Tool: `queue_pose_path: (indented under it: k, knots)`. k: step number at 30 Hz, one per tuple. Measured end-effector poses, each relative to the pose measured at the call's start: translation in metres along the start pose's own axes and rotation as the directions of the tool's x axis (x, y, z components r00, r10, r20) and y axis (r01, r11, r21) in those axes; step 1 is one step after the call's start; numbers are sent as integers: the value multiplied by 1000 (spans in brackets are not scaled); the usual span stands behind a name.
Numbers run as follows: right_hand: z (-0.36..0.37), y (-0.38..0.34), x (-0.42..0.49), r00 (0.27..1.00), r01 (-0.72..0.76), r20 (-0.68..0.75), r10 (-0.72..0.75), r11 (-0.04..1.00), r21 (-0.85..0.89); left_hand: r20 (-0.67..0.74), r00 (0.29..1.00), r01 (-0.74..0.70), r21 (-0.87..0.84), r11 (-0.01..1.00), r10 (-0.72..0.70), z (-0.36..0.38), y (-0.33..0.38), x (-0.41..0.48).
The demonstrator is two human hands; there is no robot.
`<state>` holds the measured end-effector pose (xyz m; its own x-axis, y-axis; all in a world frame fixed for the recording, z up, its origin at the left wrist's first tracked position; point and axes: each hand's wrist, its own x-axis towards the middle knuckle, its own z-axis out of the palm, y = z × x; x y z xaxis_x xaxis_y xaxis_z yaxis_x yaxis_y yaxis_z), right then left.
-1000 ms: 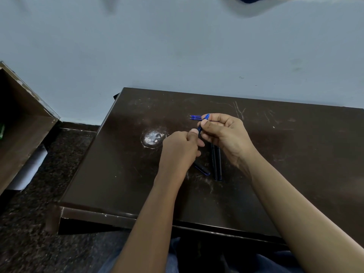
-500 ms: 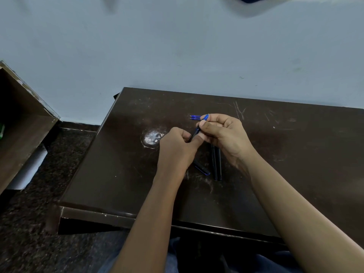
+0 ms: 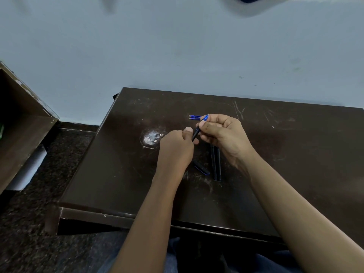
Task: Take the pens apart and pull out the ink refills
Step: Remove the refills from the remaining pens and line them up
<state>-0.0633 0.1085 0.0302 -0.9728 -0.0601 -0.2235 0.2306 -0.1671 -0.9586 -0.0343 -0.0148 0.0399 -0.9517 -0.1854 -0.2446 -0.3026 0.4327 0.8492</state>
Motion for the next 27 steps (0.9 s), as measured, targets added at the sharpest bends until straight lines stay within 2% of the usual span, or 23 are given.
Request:
queue_pose_path:
  k: [5, 8, 12, 17, 19, 27]
  knots:
    - [0, 1, 0, 1000, 4, 11, -3, 1000, -18, -24, 997, -76, 49, 996, 77, -4, -1, -3]
    - [1, 1, 1, 1000, 5, 0, -5, 1000, -14, 11, 1000, -17, 45, 999, 16, -1, -1, -1]
    - [-1, 1, 0, 1000, 4, 8, -4, 1000, -22, 104, 994, 45, -53, 998, -39, 3, 0, 1]
    - [-4, 0, 1, 981, -64, 187, 48, 995, 76, 133, 991, -12, -32, 999, 16, 0, 1, -1]
    - [-5, -1, 1, 976, -96, 208, 72, 990, 107, 111, 993, -34, -21, 999, 36, -1, 0, -2]
    - [-2, 1, -1, 988, -149, 55, 143, 981, 128, 45, 996, -83, -7, 997, 83, -2, 1, -2]
